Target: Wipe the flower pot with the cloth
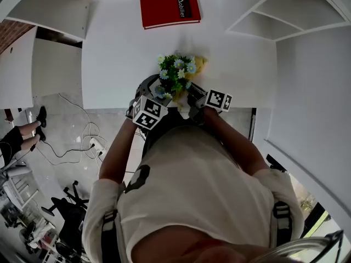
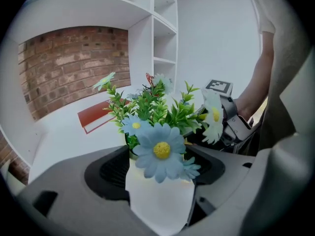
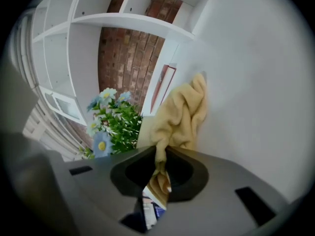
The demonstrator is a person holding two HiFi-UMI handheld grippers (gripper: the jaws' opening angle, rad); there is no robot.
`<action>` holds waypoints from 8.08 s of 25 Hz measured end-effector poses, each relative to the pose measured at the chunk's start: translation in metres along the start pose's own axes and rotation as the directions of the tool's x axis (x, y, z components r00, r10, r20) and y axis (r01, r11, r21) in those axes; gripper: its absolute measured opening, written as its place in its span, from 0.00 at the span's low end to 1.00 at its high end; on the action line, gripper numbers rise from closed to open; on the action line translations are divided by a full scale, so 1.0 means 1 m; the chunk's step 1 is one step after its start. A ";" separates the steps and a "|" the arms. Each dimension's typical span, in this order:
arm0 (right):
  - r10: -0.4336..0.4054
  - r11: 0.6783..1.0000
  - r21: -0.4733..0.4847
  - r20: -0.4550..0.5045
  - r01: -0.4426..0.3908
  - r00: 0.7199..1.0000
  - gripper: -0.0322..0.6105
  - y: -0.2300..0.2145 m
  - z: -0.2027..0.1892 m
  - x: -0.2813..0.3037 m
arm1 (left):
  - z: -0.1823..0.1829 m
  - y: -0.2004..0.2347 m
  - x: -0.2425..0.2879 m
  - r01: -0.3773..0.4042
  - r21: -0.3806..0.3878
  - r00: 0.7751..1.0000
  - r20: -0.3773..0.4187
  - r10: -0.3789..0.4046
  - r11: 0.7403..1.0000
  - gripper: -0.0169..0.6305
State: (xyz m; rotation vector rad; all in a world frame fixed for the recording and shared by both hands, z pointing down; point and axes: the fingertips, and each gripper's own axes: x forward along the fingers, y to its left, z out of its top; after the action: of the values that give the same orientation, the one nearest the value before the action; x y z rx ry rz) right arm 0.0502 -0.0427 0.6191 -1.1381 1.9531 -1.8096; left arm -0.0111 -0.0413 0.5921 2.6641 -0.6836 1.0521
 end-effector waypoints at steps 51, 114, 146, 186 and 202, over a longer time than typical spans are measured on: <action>-0.281 0.946 -0.180 -0.050 0.268 0.958 0.14 -0.028 0.002 -0.006 | -0.018 -0.031 -0.016 -0.017 -0.115 0.999 -0.038 0.013 0.993 0.57; -0.147 0.989 0.013 0.027 0.147 0.989 0.12 -0.009 -0.001 0.006 | -0.015 0.018 -0.017 -0.087 -0.045 0.996 -0.010 0.086 0.995 0.52; 0.033 0.995 0.086 0.111 -0.043 0.993 0.14 0.032 0.007 -0.002 | -0.023 0.002 -0.022 -0.094 -0.071 0.995 -0.041 0.091 0.993 0.50; -0.099 0.990 0.091 -0.088 0.107 0.991 0.12 -0.004 -0.033 0.018 | -0.016 0.021 -0.022 -0.142 -0.229 0.986 0.057 0.159 0.963 0.51; 0.132 0.980 0.163 -0.081 -0.118 0.988 0.14 0.040 -0.005 0.000 | -0.007 0.038 -0.021 0.052 -0.162 0.996 0.082 -0.039 0.985 0.57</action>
State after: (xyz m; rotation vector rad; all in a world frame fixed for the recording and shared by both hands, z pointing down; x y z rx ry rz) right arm 0.0320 -0.0419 0.5836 -0.8783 1.8460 -1.9400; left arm -0.0471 -0.0643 0.5828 2.5772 -0.6884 0.8443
